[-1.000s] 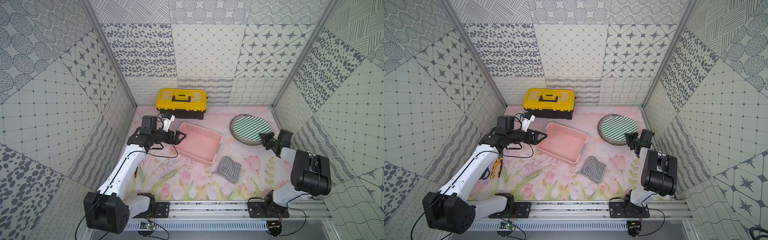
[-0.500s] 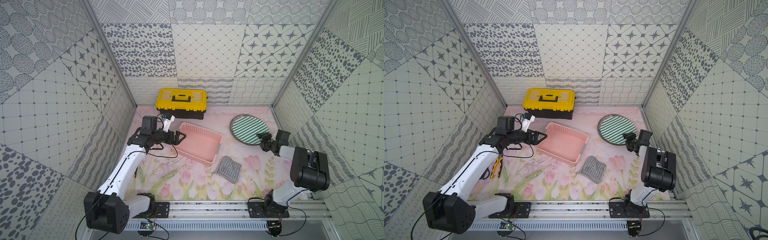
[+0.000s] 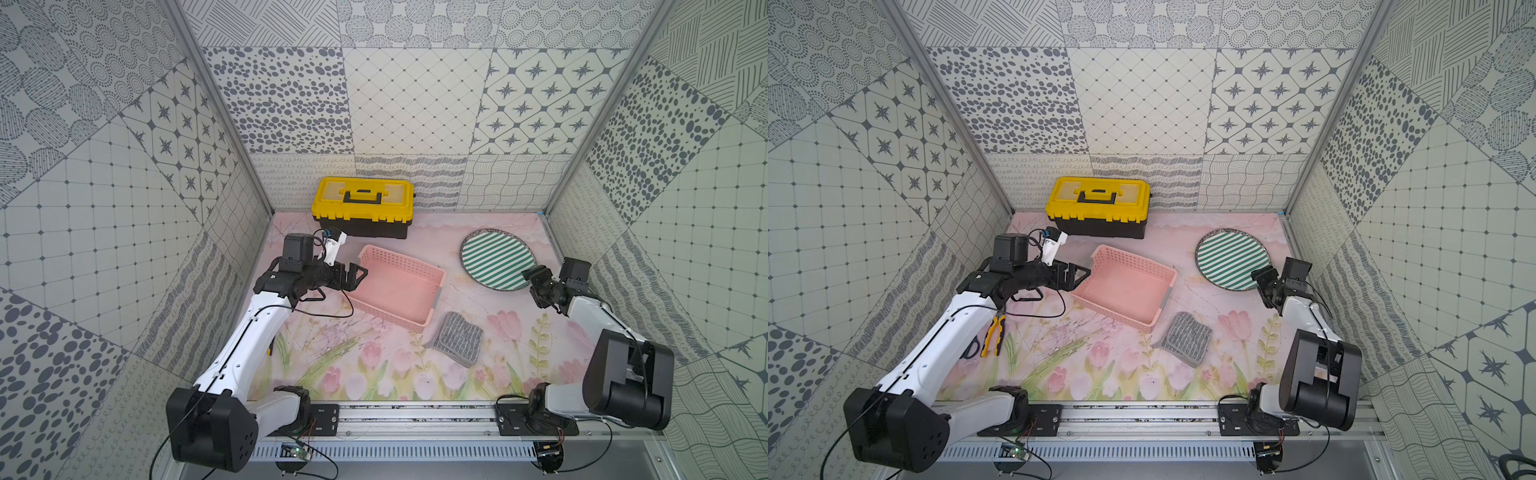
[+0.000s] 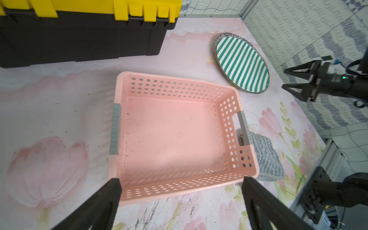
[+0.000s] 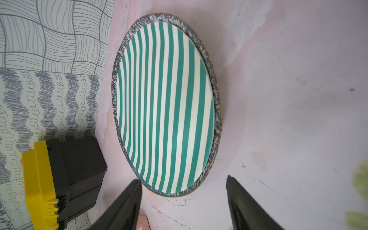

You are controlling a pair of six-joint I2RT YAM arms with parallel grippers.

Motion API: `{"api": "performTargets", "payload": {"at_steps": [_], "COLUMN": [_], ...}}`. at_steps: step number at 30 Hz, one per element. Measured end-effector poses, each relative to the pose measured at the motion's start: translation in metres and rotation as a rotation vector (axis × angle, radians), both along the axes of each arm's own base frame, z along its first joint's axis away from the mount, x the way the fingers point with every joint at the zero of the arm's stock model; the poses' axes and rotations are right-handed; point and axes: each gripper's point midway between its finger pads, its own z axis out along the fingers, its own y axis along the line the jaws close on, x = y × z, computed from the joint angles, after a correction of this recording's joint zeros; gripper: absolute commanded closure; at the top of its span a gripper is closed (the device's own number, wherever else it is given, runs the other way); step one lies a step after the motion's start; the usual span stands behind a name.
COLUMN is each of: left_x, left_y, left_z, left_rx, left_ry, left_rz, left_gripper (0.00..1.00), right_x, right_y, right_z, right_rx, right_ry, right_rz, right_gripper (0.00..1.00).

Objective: Wipe the wet plate dry
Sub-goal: Place the plate on the plate, then reset both arms

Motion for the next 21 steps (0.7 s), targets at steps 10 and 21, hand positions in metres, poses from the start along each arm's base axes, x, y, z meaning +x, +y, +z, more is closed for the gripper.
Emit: {"api": "performTargets", "payload": {"at_steps": [10, 21], "left_x": [-0.004, 0.005], "left_y": [0.028, 0.040], "left_z": [-0.082, -0.161], "left_rx": [0.114, 0.133], "left_ry": [-0.005, -0.124], "left_rz": [0.104, 0.158], "left_gripper": [0.00, 0.00], "right_x": [-0.039, -0.046], "right_y": [0.063, 0.064], "right_z": [0.103, 0.105], "right_rx": [-0.314, -0.570], "right_ry": [-0.343, -0.384], "right_rz": [0.245, 0.299], "right_gripper": [0.25, 0.03]}}
